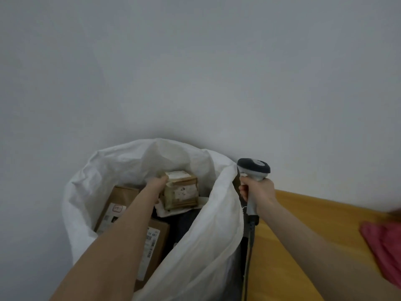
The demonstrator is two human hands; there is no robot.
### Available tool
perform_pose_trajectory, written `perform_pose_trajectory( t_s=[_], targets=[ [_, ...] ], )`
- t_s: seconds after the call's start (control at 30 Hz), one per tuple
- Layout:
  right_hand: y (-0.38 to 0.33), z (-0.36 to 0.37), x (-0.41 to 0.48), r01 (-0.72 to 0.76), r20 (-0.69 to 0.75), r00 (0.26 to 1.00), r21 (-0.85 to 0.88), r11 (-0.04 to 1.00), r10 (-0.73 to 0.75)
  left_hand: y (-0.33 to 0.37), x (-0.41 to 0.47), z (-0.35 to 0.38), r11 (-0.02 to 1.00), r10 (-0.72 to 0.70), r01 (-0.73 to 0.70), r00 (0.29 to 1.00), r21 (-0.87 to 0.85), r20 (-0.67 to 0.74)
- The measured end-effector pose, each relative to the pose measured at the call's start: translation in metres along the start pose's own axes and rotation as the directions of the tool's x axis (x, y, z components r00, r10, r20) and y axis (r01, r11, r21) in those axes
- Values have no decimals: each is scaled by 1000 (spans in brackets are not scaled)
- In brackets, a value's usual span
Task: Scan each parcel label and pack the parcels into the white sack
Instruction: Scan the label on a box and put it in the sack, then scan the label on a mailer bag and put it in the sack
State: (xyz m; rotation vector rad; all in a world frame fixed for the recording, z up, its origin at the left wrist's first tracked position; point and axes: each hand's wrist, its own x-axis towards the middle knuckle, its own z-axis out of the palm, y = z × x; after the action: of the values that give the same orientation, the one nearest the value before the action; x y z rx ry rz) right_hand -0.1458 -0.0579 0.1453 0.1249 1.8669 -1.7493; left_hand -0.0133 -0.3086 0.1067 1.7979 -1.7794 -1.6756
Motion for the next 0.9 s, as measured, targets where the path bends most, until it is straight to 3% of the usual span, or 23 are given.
perform_pose_trajectory(
  t_s=[0.07, 0.17, 0.23, 0.4, 0.6, 0.77, 0.9],
  targets=[
    [1, -5, -2, -21, -5, 1000, 33, 999, 21, 12, -4, 7, 971, 170, -158, 984, 181, -55],
    [0, -19, -13, -67, -3, 998, 140, 988, 68, 42, -29, 23, 835, 379, -305, 922, 458, -76],
    [0, -34, -23, -106, -4, 994, 226, 968, 110, 63, -50, 40, 771, 460, -377, 887, 514, -41],
    [8, -92, -55, -145, 18, 989, 362, 921, 149, 97, -127, 112, 521, 716, -624, 691, 582, 100],
    [30, -192, -101, -117, -7, 992, 349, 930, 128, 59, -232, 217, 254, 721, -727, 582, 638, 376],
    [65, -293, -141, -89, -114, 984, 328, 941, 133, 1, -306, 299, 195, 625, -779, 567, 596, 537],
    [86, -371, -170, -85, -267, 950, 286, 954, 164, -32, -362, 356, 133, 586, -822, 515, 554, 625]
  ],
)
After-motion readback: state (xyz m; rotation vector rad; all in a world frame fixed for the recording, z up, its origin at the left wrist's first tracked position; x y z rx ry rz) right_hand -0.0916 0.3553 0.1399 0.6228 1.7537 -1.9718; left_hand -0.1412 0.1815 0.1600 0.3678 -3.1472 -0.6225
